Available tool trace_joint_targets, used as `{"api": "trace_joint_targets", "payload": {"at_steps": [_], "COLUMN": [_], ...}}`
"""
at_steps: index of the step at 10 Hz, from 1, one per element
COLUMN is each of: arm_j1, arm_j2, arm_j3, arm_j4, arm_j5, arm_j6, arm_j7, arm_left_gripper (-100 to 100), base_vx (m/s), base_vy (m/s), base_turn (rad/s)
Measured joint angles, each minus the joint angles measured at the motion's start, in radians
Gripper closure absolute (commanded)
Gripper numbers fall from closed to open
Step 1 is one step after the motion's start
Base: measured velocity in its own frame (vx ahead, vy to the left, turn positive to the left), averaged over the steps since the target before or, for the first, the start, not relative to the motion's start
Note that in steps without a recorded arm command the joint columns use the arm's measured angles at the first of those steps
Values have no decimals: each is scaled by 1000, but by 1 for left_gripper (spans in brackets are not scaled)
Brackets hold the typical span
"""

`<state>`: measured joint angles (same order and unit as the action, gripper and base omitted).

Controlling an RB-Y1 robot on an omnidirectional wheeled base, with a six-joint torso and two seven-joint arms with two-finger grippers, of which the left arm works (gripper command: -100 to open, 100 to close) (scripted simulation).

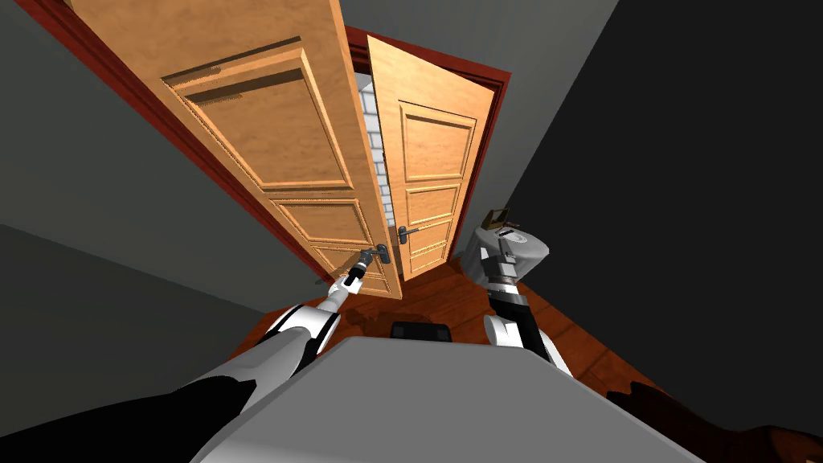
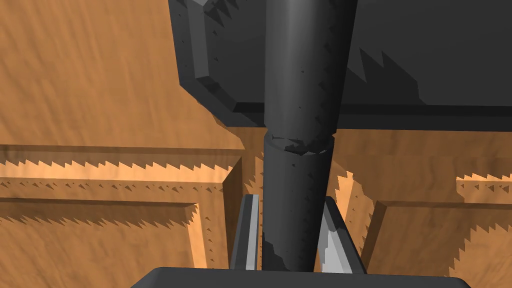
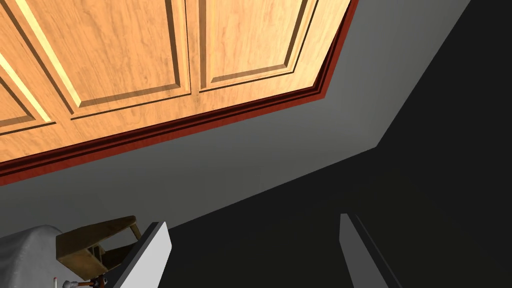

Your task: Pull the door open

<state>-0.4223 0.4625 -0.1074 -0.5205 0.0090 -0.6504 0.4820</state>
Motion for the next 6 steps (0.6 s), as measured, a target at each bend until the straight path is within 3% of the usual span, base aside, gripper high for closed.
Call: {"api": "trace_joint_targets", "payload": {"at_steps": [1,3,4,6], "arm_j1": [19,18,29,25], "arm_j2": [1,8,23,34], "arm_j3": [-2,-15,-24,-51], "arm_j4": [-34,-41,-65,-59], "arm_j5": [-1,-7,-10,-22], "arm_j6": [16,14,14,-12], "arm_j7": [1,16,29,59], "arm_left_gripper": [100,100,100,100], "base_vx": [-132,-122,-212,-188], "base_vy": [74,62,120,137], "base_turn": [-38,-61,-90,-80]}}
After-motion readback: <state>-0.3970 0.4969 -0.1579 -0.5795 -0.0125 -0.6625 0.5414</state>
